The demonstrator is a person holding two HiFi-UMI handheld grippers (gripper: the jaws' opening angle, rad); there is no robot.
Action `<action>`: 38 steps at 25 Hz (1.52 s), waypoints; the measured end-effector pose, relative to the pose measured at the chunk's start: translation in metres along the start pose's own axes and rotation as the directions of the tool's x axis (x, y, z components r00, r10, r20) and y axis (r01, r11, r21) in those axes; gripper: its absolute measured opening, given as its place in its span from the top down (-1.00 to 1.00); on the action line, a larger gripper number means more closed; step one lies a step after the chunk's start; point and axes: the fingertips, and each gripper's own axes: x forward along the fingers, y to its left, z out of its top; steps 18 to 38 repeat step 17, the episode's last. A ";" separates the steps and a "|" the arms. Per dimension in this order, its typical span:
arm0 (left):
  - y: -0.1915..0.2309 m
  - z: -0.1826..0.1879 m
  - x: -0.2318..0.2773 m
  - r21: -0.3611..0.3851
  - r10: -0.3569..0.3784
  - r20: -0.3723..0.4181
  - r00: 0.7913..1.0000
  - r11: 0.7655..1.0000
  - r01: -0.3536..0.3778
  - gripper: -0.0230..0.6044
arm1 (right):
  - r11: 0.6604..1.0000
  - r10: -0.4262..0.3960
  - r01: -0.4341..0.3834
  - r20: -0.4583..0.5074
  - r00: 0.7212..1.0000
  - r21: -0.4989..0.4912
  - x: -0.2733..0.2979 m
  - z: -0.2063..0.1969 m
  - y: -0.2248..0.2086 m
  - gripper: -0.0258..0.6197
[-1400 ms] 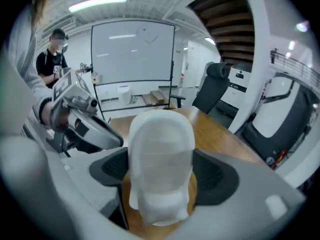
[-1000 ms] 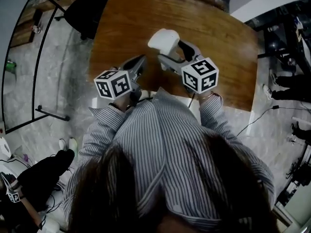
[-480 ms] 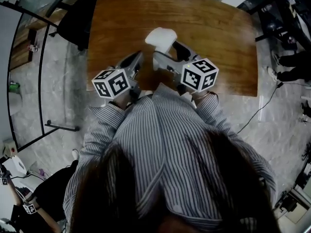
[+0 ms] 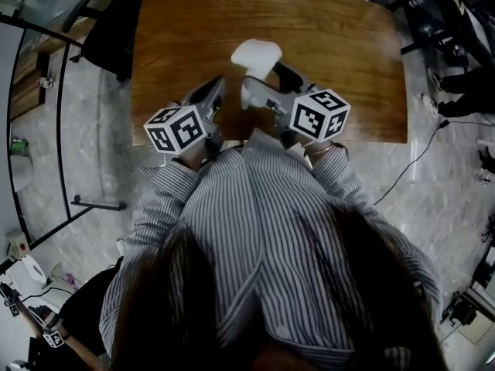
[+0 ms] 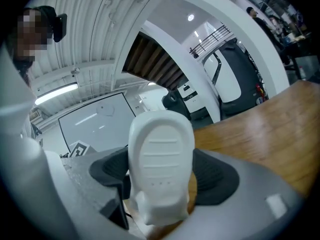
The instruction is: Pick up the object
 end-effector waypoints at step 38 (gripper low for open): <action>-0.007 -0.017 -0.003 -0.043 -0.017 -0.017 1.000 0.999 0.016 0.92 | 0.998 -0.017 0.019 -0.048 0.999 0.054 -0.007 -0.018 -0.004 -0.31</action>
